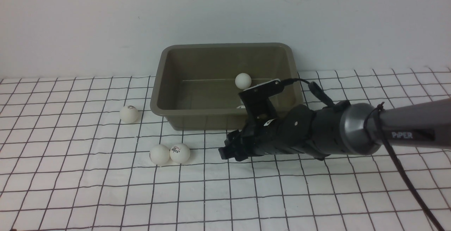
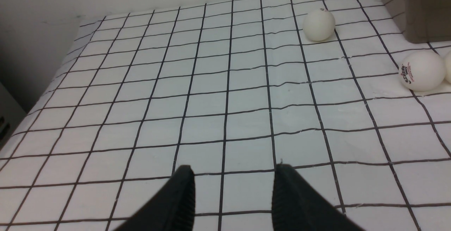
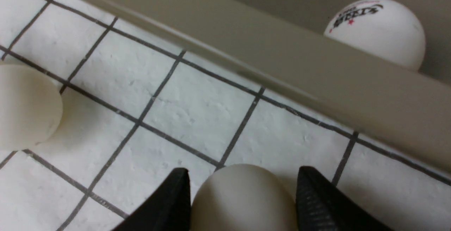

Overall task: Put the table tennis balls into the box on the white checkered tablecloth.
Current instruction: 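Reach for and grasp a ping pong ball on the table, then release the ping pong ball into the bin and lift the gripper away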

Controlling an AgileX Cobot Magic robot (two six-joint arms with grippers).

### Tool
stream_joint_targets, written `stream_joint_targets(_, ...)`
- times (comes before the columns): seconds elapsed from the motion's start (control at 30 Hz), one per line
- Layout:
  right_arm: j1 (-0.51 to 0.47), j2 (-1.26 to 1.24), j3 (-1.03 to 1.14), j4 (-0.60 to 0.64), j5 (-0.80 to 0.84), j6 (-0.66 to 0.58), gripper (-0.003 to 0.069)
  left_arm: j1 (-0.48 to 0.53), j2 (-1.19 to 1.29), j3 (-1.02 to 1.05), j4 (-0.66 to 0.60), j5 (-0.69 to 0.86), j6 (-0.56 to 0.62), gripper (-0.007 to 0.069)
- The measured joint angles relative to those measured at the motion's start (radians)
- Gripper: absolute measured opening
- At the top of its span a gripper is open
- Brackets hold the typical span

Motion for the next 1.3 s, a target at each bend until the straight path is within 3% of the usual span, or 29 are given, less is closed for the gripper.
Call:
stream_joint_targets(0.23,0.000,-0.054,0.019,-0.037,0.088,0.000,0.0349,0.000,0.000,0.000,0.000,0.000,0.000,0.0279)
stream_joint_targets(0.5,0.000,-0.332,0.162,-0.180,0.149,0.103,0.0349,0.000,0.000,0.000,0.000,0.000,0.000,0.0279)
stream_joint_targets(0.67,-0.033,-0.436,0.118,-0.225,0.163,0.138,0.0349,0.000,0.000,0.000,0.000,0.000,0.000,0.0279)
stream_joint_targets(0.93,-0.238,-0.211,-0.202,-0.237,0.252,0.134,0.0349,0.000,0.000,0.000,0.000,0.000,0.000,0.0279)
stream_joint_targets(1.17,-0.305,0.042,-0.442,-0.265,0.435,0.100,0.0356,0.000,0.000,0.000,0.000,0.000,0.000,0.0279)
stream_joint_targets(1.3,-0.309,0.081,-0.516,-0.286,0.494,0.100,0.0433,0.000,0.000,0.000,0.000,0.000,0.000,0.0279)
